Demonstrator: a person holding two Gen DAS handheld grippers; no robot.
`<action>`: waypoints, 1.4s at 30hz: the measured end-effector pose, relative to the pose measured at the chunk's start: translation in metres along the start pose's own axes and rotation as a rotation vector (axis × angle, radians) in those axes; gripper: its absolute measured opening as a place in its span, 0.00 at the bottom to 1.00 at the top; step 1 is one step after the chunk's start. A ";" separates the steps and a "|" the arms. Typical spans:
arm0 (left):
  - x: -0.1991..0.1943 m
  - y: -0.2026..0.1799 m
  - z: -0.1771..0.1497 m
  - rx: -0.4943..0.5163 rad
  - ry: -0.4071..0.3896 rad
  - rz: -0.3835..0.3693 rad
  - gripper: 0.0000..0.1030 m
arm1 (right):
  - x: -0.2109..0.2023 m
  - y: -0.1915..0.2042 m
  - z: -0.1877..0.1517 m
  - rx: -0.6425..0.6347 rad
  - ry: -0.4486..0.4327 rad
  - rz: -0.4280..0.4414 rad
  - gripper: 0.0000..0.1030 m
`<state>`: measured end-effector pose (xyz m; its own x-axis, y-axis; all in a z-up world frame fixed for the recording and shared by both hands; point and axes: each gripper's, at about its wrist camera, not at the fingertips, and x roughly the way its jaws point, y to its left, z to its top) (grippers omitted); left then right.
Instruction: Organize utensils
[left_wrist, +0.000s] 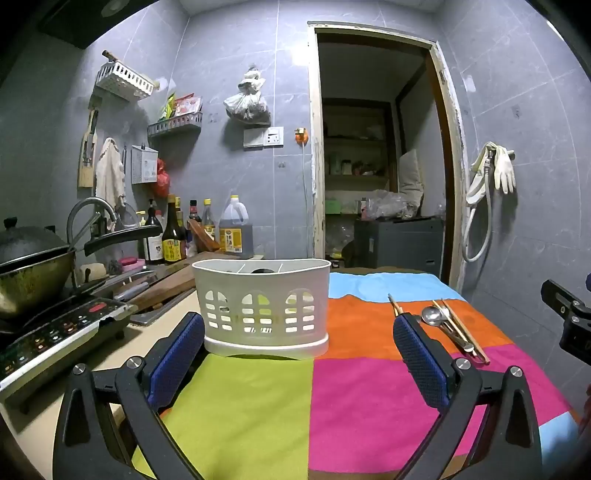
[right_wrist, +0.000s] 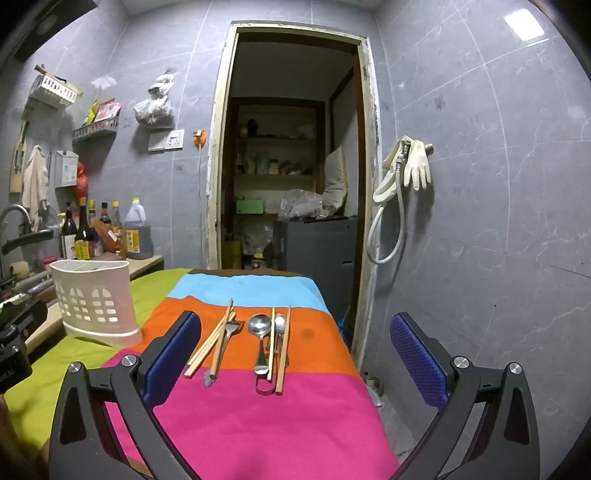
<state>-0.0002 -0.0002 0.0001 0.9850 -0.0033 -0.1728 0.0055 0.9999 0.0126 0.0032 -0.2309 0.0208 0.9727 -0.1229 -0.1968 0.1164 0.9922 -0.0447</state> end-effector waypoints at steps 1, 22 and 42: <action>0.000 0.000 0.000 0.000 -0.001 0.000 0.97 | 0.000 0.000 0.001 0.001 0.001 0.000 1.00; 0.008 0.003 -0.007 -0.007 0.025 -0.009 0.97 | 0.005 0.007 -0.001 -0.020 0.018 0.012 1.00; 0.010 0.003 -0.008 -0.010 0.030 -0.011 0.97 | 0.007 0.009 -0.002 -0.019 0.025 0.014 1.00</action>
<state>0.0081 0.0025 -0.0098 0.9792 -0.0139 -0.2024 0.0143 0.9999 0.0006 0.0101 -0.2232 0.0171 0.9689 -0.1095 -0.2219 0.0986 0.9933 -0.0600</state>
